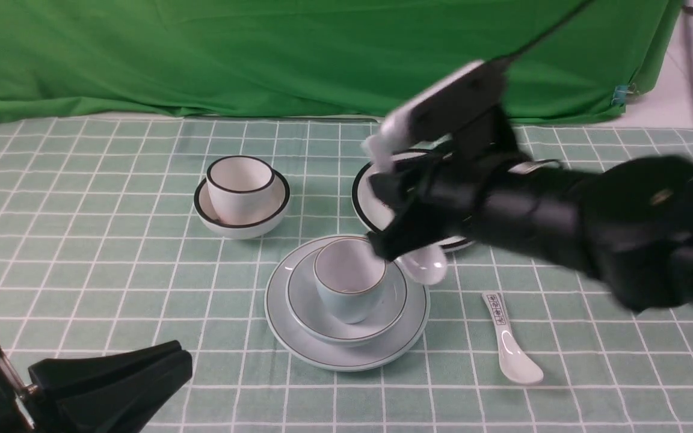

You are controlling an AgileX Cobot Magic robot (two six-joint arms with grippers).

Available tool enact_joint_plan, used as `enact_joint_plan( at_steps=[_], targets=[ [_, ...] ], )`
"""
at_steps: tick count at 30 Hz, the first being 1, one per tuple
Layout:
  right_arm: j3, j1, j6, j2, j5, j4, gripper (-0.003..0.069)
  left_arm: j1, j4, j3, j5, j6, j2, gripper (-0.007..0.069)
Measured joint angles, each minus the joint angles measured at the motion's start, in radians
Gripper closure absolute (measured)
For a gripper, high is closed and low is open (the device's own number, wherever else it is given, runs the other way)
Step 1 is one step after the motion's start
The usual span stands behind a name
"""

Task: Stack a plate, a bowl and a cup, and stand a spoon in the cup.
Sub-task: Use the right arm to put the blue soup spoon into the blue teacup in the middle

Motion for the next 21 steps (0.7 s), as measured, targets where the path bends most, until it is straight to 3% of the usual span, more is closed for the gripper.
enact_joint_plan(
  at_steps=[3,8,17,21],
  targets=[
    [-0.042,0.087,0.0,0.04,-0.025,-0.094,0.0493,0.0,0.003,0.0,-0.006,0.0,0.0,0.0612],
    [-0.066,0.088,0.015,0.036,0.022,-0.115,0.0493,0.0,0.008,0.0,-0.005,0.0,0.0,0.0611],
    [-0.069,-0.046,0.194,0.015,0.42,-0.119,0.0493,0.0,0.008,0.0,-0.003,0.001,0.0,0.0607],
    [-0.071,-0.129,0.337,0.014,0.623,-0.179,0.0493,0.0,0.008,0.0,-0.003,0.001,0.0,0.0607]
  ],
)
